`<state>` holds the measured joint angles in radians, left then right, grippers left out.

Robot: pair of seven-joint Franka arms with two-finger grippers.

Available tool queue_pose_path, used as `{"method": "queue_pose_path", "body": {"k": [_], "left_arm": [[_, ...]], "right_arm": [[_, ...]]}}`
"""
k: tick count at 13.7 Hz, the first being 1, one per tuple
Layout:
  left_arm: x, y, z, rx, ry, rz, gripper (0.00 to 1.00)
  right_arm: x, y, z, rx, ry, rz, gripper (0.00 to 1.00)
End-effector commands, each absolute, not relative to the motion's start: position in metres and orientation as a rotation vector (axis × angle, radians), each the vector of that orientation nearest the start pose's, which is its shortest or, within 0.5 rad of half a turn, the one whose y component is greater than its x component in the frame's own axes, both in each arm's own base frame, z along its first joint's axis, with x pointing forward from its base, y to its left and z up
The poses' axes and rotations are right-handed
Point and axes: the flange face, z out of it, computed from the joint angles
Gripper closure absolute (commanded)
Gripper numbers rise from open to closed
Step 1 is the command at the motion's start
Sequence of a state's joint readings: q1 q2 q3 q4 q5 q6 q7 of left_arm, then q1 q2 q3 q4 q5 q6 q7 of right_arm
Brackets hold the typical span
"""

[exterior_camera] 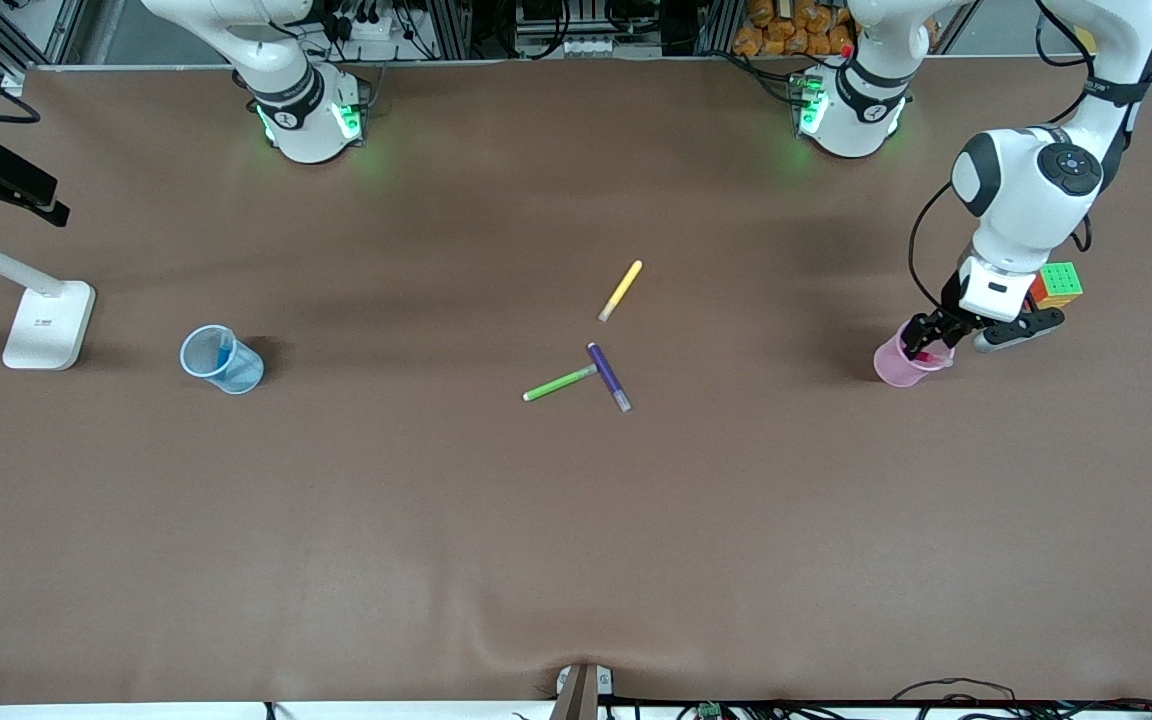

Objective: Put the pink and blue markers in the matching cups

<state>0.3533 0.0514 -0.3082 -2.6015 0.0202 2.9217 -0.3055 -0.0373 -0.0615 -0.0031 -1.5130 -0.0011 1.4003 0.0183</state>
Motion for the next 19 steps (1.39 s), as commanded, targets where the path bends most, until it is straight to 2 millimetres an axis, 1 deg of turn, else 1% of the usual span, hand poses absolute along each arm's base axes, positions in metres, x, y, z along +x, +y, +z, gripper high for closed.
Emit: {"method": "queue_pose_path", "body": {"k": [1, 4, 6, 8, 10, 11, 13, 16, 17, 19], "left_arm": [[0.471, 0.020, 0.270, -3.106, -0.530, -0.458, 0.00], [0.486, 0.024, 0.285, -3.100, -0.526, -0.484, 0.00], [0.501, 0.025, 0.301, -3.098, -0.522, -0.458, 0.00], [0.516, 0.027, 0.325, -3.093, -0.516, -0.395, 0.00], [0.528, 0.028, 0.353, -3.085, -0.516, -0.317, 0.00], [0.534, 0.028, 0.371, -3.081, -0.516, -0.264, 0.00], [0.539, 0.030, 0.399, -3.072, -0.506, -0.156, 0.00], [0.547, 0.030, 0.439, -3.067, -0.492, -0.077, 0.00], [0.546, 0.030, 0.451, -3.075, -0.463, -0.063, 0.00], [0.545, 0.033, 0.485, -3.080, -0.348, -0.111, 0.00]], "right_arm": [[0.514, -0.020, 0.670, -3.163, 0.066, 0.071, 0.00], [0.514, -0.022, 0.669, -3.155, 0.074, 0.068, 0.00], [0.515, -0.018, 0.670, -3.155, 0.059, 0.066, 0.00], [0.515, -0.017, 0.669, -3.155, 0.052, 0.071, 0.00], [0.514, -0.017, 0.669, -3.155, 0.052, 0.073, 0.00], [0.514, -0.018, 0.668, -3.155, 0.059, 0.075, 0.00], [0.514, -0.021, 0.668, -3.155, 0.066, 0.075, 0.00], [0.515, -0.018, 0.667, -3.155, 0.057, 0.078, 0.00], [0.515, -0.018, 0.666, -3.155, 0.057, 0.083, 0.00], [0.515, -0.018, 0.666, -3.155, 0.057, 0.085, 0.00]]}}
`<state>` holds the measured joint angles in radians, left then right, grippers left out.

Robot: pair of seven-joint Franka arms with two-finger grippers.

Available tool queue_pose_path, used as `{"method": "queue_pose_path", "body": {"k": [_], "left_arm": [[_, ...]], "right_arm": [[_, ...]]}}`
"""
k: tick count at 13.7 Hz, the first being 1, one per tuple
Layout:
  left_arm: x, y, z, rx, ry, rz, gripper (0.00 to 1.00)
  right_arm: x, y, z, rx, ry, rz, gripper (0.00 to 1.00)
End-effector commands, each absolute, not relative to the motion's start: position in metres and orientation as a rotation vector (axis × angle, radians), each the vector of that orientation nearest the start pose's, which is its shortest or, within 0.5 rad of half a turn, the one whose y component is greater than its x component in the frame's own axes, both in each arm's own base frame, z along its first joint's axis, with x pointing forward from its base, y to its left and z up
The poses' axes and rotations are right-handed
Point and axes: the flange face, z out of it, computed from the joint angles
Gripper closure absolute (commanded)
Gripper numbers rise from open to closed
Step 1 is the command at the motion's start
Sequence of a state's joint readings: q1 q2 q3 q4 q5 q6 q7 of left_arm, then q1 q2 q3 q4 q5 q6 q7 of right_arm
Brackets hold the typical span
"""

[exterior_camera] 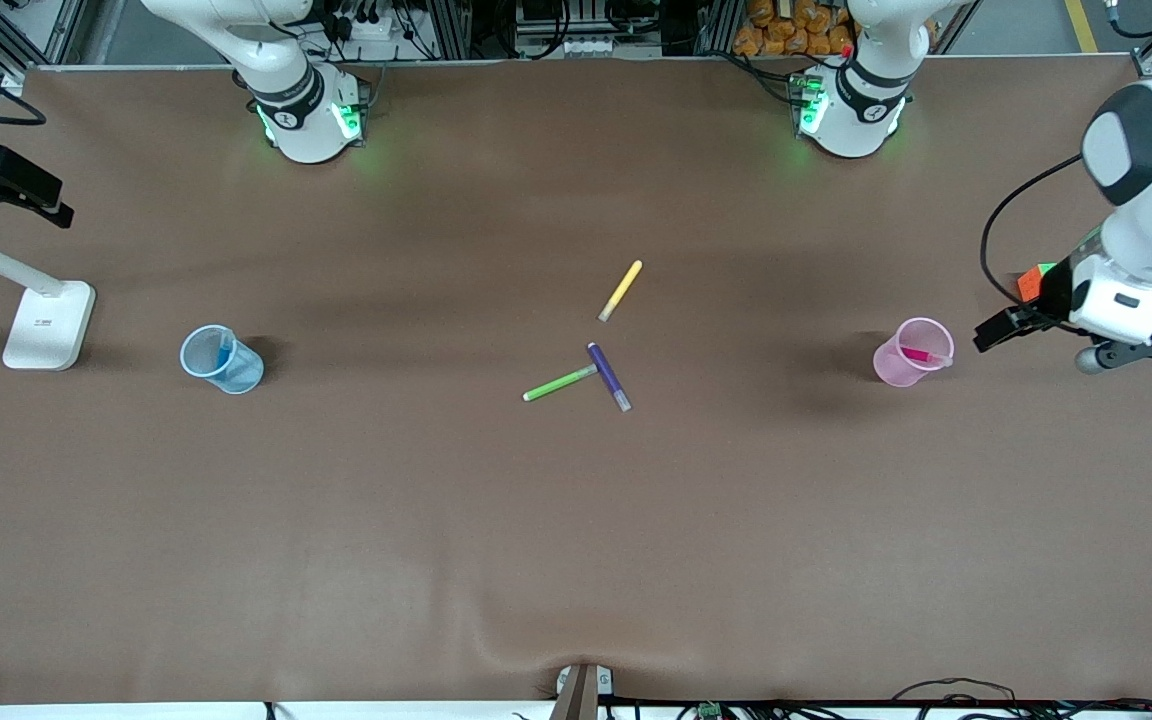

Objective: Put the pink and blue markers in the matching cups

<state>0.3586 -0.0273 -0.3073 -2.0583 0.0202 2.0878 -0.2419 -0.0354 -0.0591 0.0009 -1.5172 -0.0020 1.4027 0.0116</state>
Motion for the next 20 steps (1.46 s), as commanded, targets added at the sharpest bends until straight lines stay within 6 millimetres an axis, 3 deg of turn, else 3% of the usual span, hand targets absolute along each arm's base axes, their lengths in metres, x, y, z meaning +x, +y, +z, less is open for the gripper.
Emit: {"method": "queue_pose_path", "body": {"k": [1, 4, 11, 18, 20], "left_arm": [[0.547, 0.034, 0.503, -3.080, -0.323, -0.096, 0.00], [0.549, 0.037, 0.555, -3.083, -0.322, 0.003, 0.00], [0.539, 0.034, 0.616, -3.086, -0.273, 0.033, 0.00], [0.530, 0.024, 0.645, -3.085, -0.250, 0.026, 0.00], [0.522, 0.009, 0.653, -3.086, -0.218, 0.010, 0.00]], "right_arm": [[0.515, -0.018, 0.666, -3.155, 0.052, 0.085, 0.00], [0.515, -0.020, 0.665, -3.145, 0.004, 0.082, 0.00], [0.515, -0.018, 0.666, -3.142, -0.007, 0.082, 0.00], [0.516, -0.020, 0.665, -3.142, 0.001, 0.082, 0.00], [0.516, -0.019, 0.665, -3.142, -0.004, 0.080, 0.00]]}}
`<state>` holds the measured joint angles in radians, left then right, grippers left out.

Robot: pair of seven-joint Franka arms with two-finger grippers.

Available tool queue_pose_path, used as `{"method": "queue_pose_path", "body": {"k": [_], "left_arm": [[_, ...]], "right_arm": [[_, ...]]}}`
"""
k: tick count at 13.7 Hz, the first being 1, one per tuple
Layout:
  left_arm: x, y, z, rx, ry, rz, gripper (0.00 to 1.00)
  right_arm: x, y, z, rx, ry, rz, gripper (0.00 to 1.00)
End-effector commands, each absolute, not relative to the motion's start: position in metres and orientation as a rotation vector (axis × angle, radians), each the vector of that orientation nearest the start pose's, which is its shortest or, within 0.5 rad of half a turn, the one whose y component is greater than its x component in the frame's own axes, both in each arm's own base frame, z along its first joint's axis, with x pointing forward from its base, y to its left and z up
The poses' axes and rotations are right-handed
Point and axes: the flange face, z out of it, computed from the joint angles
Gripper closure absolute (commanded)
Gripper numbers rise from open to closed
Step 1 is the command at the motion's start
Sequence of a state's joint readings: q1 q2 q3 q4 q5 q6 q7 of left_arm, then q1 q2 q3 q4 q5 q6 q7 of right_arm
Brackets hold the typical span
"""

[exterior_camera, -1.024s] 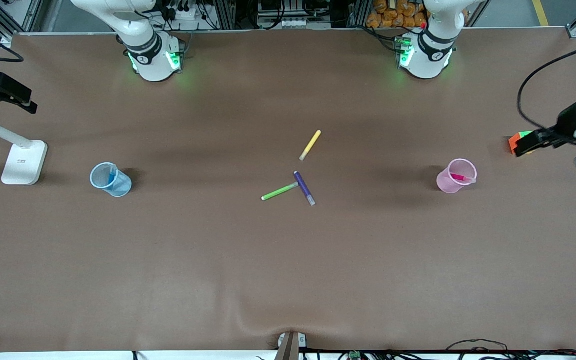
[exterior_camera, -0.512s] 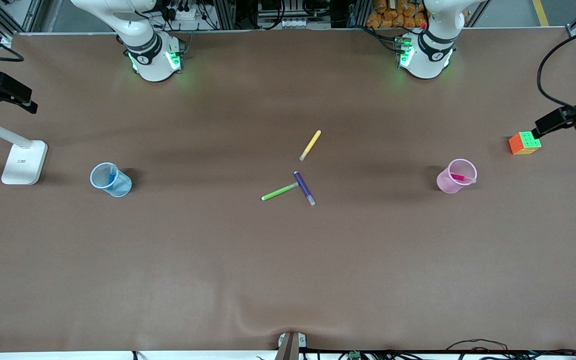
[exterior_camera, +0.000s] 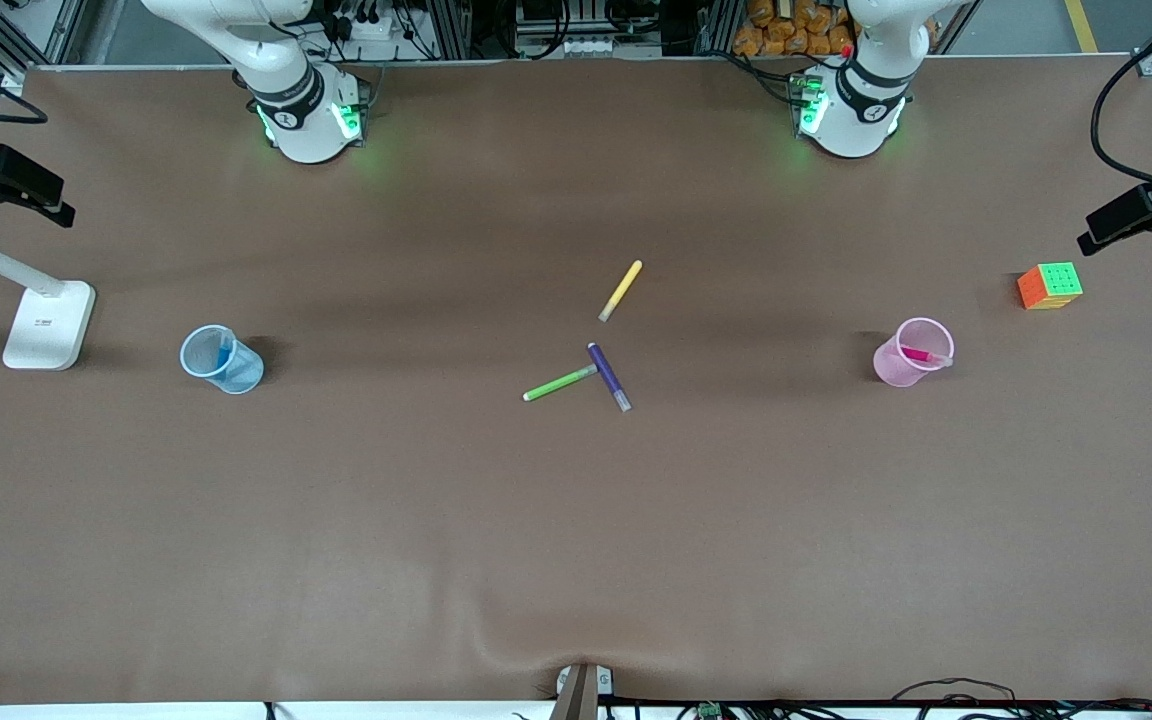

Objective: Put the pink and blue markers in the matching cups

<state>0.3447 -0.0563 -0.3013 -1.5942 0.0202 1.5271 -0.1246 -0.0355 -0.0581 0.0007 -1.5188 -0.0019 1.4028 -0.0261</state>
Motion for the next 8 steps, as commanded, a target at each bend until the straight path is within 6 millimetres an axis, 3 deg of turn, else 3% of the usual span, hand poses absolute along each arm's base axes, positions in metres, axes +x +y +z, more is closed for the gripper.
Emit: {"method": "queue_pose_path", "body": {"k": [1, 8], "left_arm": [[0.514, 0.006, 0.655, -3.092, -0.209, 0.036, 0.00], [0.490, -0.016, 0.652, -3.110, -0.187, 0.075, 0.00]], "right_arm": [[0.516, -0.018, 0.665, -3.142, -0.007, 0.080, 0.00], [0.517, -0.010, 0.664, -3.143, -0.033, 0.082, 0.00]]}}
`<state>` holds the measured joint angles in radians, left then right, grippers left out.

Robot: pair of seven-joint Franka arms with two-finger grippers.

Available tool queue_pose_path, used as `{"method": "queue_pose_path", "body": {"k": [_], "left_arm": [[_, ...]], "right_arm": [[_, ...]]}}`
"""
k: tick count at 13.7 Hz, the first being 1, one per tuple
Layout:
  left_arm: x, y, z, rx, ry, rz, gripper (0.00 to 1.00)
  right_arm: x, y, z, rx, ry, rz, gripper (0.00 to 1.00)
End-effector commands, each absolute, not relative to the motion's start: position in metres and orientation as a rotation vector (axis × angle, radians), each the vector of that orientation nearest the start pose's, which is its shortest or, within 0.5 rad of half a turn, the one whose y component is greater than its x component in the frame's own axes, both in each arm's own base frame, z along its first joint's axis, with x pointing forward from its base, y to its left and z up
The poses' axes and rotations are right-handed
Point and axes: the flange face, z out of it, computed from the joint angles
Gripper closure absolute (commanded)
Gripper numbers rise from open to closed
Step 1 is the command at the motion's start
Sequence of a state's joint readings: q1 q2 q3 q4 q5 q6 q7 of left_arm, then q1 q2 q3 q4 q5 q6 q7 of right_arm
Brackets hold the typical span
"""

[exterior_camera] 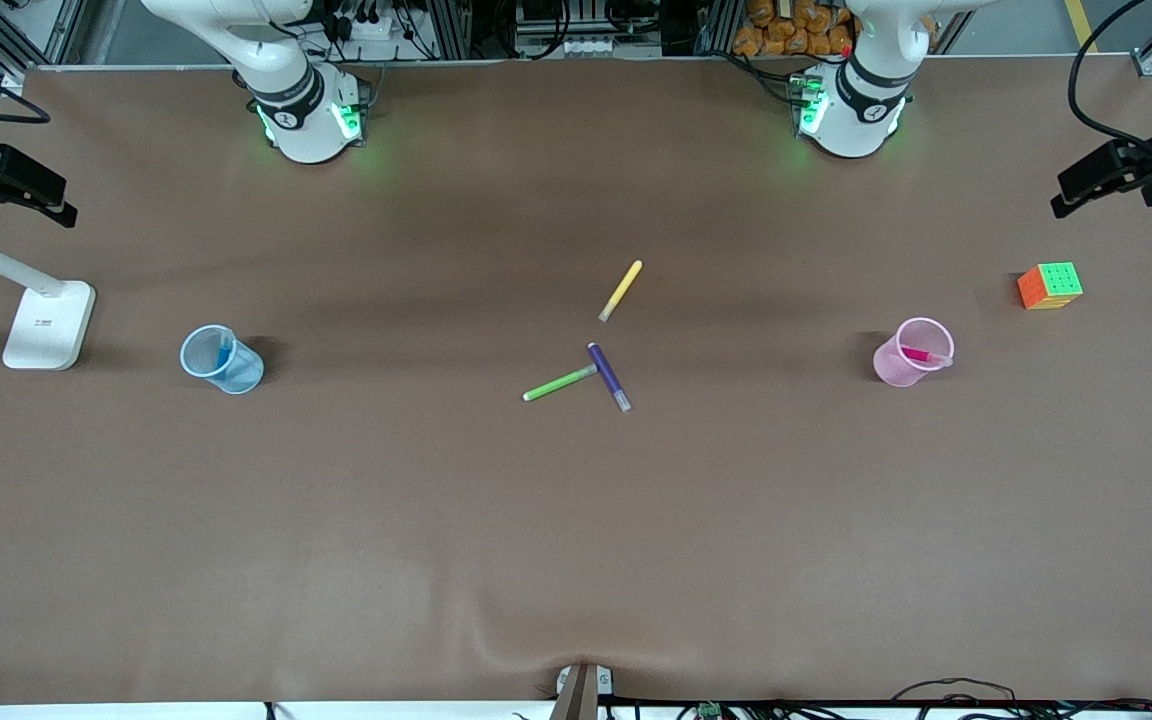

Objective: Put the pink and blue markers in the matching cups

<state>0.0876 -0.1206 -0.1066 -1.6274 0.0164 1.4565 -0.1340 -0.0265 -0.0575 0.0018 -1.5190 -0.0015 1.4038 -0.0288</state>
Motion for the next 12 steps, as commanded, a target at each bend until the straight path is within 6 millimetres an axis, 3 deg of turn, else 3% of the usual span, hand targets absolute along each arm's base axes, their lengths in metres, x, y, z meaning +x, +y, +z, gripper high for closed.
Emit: {"method": "queue_pose_path", "body": {"k": [1, 4, 7, 12], "left_arm": [[0.485, -0.017, 0.652, -3.107, -0.197, 0.077, 0.00], [0.478, -0.016, 0.652, -3.104, -0.210, 0.074, 0.00], [0.481, -0.013, 0.664, -3.093, -0.206, 0.043, 0.00], [0.484, -0.021, 0.665, -3.054, -0.177, 0.052, 0.00]], "right_arm": [[0.517, -0.010, 0.664, -3.143, -0.033, 0.082, 0.00], [0.517, -0.011, 0.664, -3.143, -0.030, 0.082, 0.00], [0.517, -0.012, 0.664, -3.143, -0.028, 0.080, 0.00], [0.517, -0.016, 0.664, -3.141, -0.014, 0.080, 0.00]]}}
